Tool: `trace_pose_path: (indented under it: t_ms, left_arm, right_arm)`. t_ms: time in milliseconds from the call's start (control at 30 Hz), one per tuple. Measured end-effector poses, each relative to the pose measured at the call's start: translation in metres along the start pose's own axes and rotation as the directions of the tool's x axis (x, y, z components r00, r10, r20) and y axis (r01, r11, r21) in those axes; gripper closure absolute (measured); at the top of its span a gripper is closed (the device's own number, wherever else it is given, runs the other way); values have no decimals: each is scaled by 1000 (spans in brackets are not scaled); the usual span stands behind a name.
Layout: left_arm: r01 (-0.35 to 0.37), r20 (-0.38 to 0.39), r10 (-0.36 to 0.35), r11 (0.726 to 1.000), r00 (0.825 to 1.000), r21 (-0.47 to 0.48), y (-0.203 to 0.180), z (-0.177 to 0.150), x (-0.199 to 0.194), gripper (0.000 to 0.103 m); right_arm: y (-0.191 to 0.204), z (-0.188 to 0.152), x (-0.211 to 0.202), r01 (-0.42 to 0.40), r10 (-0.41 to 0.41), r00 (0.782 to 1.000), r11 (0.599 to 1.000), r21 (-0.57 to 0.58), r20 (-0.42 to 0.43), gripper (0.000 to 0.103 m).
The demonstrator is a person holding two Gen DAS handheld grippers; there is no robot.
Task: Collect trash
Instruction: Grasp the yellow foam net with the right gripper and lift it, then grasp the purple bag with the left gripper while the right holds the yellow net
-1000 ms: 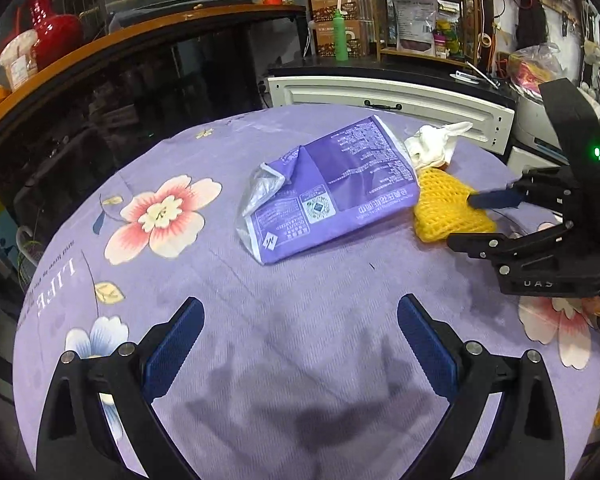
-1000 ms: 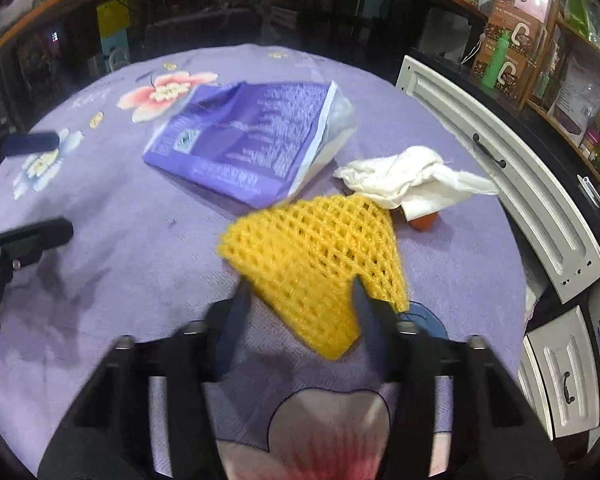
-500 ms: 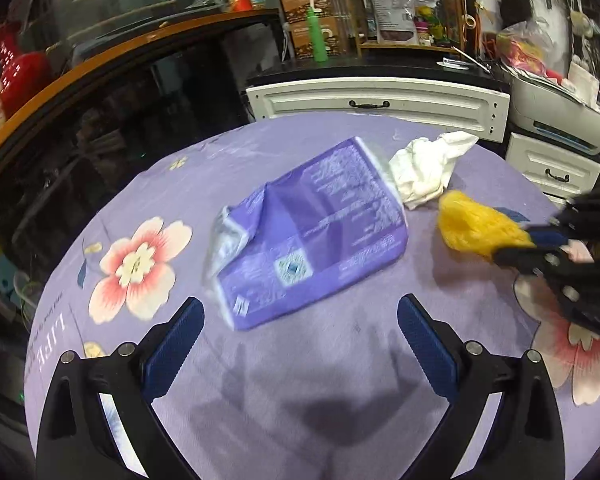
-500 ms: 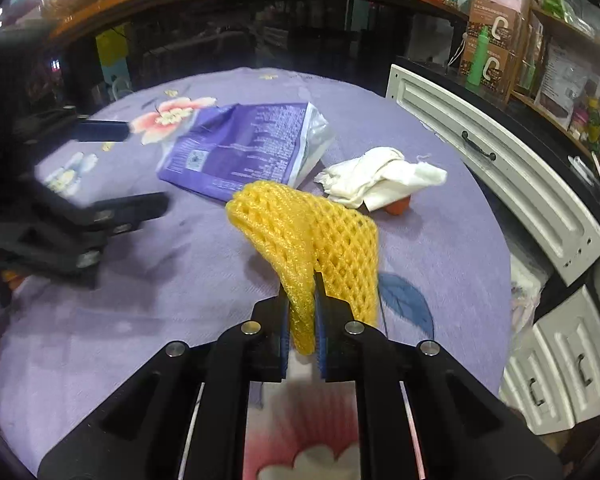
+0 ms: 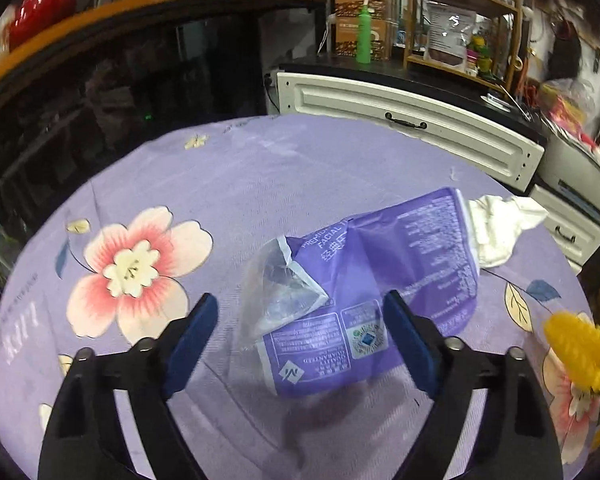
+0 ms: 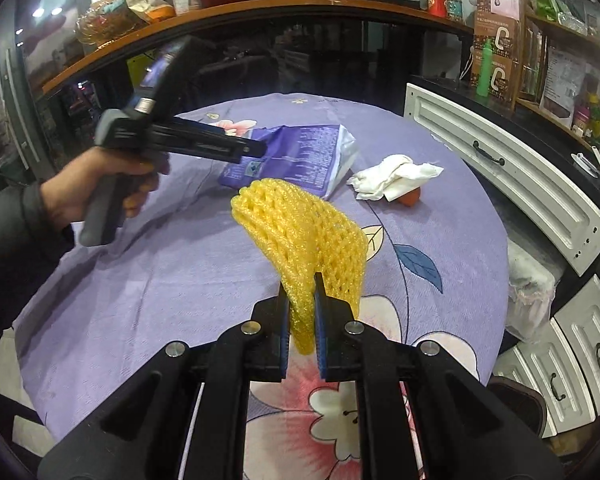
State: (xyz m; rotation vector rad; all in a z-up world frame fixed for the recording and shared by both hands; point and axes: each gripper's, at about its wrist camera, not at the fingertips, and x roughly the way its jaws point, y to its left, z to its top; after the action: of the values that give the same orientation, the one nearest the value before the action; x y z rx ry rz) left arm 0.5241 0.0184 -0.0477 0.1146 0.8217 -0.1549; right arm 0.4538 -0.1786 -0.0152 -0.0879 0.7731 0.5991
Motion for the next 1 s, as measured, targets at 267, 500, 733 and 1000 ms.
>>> trace_pose_path:
  t_ms: [267,500,733,1000]
  left_arm:
    - [-46,16,47,998,999,-33,1,-4,12,61]
    - [-80,49,82,996,995,-48,3,-10,-3,96]
    - [-78,85,84,994,993,-77,5,-31,-33,98]
    - [-41,144,53,996,988,-82,-5,-64,-88,98]
  right_arm:
    - [2,-10,-9,-14,14,1000,999,30,18,92]
    - [3,-19,-16,-30,27,999,998,64,43,92]
    - [11,-27,-27,-25,19,996,998,65,84,92]
    - [20,-44,-49,-15,6,993,997,77,115,92]
